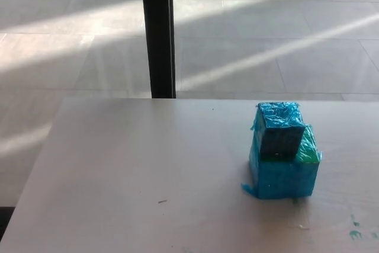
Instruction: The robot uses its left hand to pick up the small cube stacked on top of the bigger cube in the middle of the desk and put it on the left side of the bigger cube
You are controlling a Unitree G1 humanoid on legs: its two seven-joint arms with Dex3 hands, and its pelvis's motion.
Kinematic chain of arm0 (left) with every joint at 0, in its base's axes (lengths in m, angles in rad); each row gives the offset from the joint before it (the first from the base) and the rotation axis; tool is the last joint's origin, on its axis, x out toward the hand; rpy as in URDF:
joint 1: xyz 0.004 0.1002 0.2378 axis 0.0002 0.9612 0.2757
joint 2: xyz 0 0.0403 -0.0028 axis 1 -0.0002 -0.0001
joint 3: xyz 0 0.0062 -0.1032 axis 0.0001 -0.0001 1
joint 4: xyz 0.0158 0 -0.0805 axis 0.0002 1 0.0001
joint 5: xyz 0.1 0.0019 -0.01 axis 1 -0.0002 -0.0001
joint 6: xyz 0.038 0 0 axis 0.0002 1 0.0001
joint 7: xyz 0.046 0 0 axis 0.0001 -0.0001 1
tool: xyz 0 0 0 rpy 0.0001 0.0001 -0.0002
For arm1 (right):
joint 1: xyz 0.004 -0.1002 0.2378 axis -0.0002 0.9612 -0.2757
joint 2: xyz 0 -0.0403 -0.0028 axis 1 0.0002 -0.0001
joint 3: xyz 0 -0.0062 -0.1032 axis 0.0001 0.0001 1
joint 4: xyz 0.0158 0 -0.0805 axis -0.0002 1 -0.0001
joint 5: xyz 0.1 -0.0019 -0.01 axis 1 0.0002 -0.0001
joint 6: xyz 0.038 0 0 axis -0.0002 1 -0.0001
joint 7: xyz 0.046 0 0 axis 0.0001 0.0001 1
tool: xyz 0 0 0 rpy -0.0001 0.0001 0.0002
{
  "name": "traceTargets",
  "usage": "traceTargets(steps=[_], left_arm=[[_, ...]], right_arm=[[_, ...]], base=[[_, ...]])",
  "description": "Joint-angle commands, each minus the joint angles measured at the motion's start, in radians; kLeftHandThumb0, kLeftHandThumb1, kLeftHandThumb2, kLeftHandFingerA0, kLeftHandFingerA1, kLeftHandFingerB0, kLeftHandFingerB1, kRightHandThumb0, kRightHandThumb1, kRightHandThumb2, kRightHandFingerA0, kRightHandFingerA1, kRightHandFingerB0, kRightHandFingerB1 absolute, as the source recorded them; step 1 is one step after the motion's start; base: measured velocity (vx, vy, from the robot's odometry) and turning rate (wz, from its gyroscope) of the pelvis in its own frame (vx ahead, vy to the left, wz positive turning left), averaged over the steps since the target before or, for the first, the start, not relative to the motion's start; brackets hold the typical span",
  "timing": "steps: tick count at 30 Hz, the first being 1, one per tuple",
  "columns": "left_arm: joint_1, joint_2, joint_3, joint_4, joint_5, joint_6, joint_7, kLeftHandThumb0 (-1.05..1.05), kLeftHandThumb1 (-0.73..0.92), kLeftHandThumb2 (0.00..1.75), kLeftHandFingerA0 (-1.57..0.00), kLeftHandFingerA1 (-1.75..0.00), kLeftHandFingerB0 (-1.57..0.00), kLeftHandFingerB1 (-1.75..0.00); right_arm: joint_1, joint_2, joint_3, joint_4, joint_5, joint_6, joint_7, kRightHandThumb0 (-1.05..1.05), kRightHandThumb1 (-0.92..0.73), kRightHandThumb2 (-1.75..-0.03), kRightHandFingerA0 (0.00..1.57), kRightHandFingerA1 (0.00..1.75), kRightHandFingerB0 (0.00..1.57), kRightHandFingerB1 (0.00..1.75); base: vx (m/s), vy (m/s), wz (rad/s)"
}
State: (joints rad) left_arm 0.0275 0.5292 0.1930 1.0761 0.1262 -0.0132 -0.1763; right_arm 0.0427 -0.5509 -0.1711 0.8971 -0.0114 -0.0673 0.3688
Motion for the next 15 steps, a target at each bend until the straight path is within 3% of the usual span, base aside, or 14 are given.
traceTargets(steps=[1, 2, 3, 5, 6, 7, 8, 9, 10, 11, 12, 13, 14, 15], left_arm=[[0.009, 0.064, 0.046, -0.027, -0.057, 0.012, -0.028, -1.04, 0.67, 1.06, -0.36, -0.72, -0.07, -0.04], [-0.054, 0.092, 0.026, 0.002, -0.030, 0.025, -0.015, -0.98, 0.77, 0.66, -0.24, -0.59, 0.00, -0.26], [-0.071, 0.103, 0.025, -0.015, -0.028, 0.036, -0.016, -0.95, 0.59, 1.02, -0.42, -0.73, -0.05, -0.15], [-0.079, 0.108, 0.021, -0.018, -0.032, 0.040, -0.017, -0.95, 0.59, 1.02, -0.42, -0.73, -0.05, -0.15], [-0.111, 0.119, 0.014, -0.046, -0.025, 0.035, -0.012, -0.94, 0.79, 0.64, -0.30, -0.60, 0.00, -0.25], [-0.191, 0.136, 0.006, -0.066, -0.024, 0.060, -0.037, -0.88, 0.59, 1.01, -0.42, -0.63, -0.03, -0.20], [-0.254, 0.142, 0.000, -0.117, -0.032, 0.049, -0.061, -0.88, 0.62, 1.01, -0.05, -0.46, 0.00, -0.15], [-0.303, 0.151, -0.039, -0.164, 0.013, 0.047, -0.042, -0.89, 0.79, 0.63, -0.17, -0.47, 0.00, -0.25], [-0.332, 0.158, -0.069, -0.194, 0.049, 0.059, -0.025, -0.92, 0.81, 0.64, -0.56, -0.68, -0.01, -0.26], [-0.354, 0.166, -0.098, -0.219, 0.080, 0.053, -0.016, -0.91, 0.67, 1.07, -0.38, -0.69, -0.03, -0.14], [-0.370, 0.176, -0.127, -0.240, 0.105, 0.038, -0.010, -0.91, 0.67, 1.07, -0.38, -0.69, -0.03, -0.14], [-0.404, 0.177, -0.145, -0.291, 0.114, 0.077, -0.016, -0.92, 0.83, 0.65, -0.39, -0.51, 0.00, -0.25], [-0.430, 0.172, -0.146, -0.326, 0.102, 0.077, -0.024, -0.89, 0.62, 1.05, -0.32, -0.57, -0.05, -0.19], [-0.502, 0.157, -0.177, -0.383, 0.122, 0.055, -0.021, -1.02, 0.70, 1.08, -0.26, -0.52, -0.07, -0.09]], right_arm=[[0.004, -0.045, -0.026, 0.020, 0.053, -0.037, 0.126, -0.49, -0.53, -0.92, 0.49, 0.70, 0.39, 0.56], [0.001, -0.042, -0.025, 0.028, 0.052, -0.047, 0.128, -0.49, -0.53, -0.92, 0.48, 0.70, 0.38, 0.56], [0.004, -0.044, -0.020, 0.020, 0.047, -0.052, 0.131, -0.48, -0.69, -0.60, 0.49, 0.66, 0.43, 0.43], [0.004, -0.045, -0.019, 0.020, 0.045, -0.056, 0.136, -0.48, -0.69, -0.60, 0.49, 0.66, 0.43, 0.43], [-0.001, -0.043, -0.021, 0.024, 0.046, -0.052, 0.133, -0.47, -0.69, -0.60, 0.49, 0.66, 0.44, 0.42], [0.000, -0.044, -0.020, 0.021, 0.043, -0.050, 0.127, -0.51, -0.53, -0.92, 0.48, 0.69, 0.37, 0.56], [0.000, -0.045, -0.020, 0.020, 0.039, -0.046, 0.124, -0.52, -0.53, -0.92, 0.49, 0.69, 0.38, 0.55], [-0.004, -0.045, -0.020, 0.029, 0.038, -0.049, 0.125, -0.52, -0.54, -0.92, 0.49, 0.69, 0.37, 0.55], [-0.003, -0.046, -0.020, 0.030, 0.039, -0.060, 0.132, -0.51, -0.53, -0.92, 0.48, 0.69, 0.36, 0.56], [0.000, -0.045, -0.020, 0.023, 0.039, -0.057, 0.131, -0.50, -0.53, -0.92, 0.48, 0.69, 0.38, 0.56], [0.004, -0.044, -0.021, 0.011, 0.038, -0.048, 0.123, -0.50, -0.53, -0.92, 0.48, 0.69, 0.38, 0.56], [-0.002, -0.045, -0.018, 0.028, 0.033, -0.060, 0.122, -0.49, -0.69, -0.60, 0.52, 0.66, 0.45, 0.41], [-0.006, -0.045, -0.021, 0.033, 0.039, -0.055, 0.131, -0.49, -0.69, -0.60, 0.51, 0.67, 0.45, 0.42], [-0.009, -0.053, -0.025, 0.036, 0.040, -0.052, 0.132, -0.52, -0.53, -0.92, 0.49, 0.70, 0.38, 0.56]], base=[[0.00, 0.000, 0.00], [0.00, 0.000, 0.00], [0.00, 0.000, 0.00], [0.00, 0.000, 0.00], [0.00, 0.000, 0.00], [0.00, 0.000, 0.00], [0.02, 0.003, 0.07], [0.00, 0.000, 0.00], [0.00, 0.000, 0.00], [0.00, 0.000, 0.00], [0.00, 0.000, 0.00], [0.00, 0.000, 0.00], [0.00, 0.000, 0.00], [0.00, 0.000, 0.00]])
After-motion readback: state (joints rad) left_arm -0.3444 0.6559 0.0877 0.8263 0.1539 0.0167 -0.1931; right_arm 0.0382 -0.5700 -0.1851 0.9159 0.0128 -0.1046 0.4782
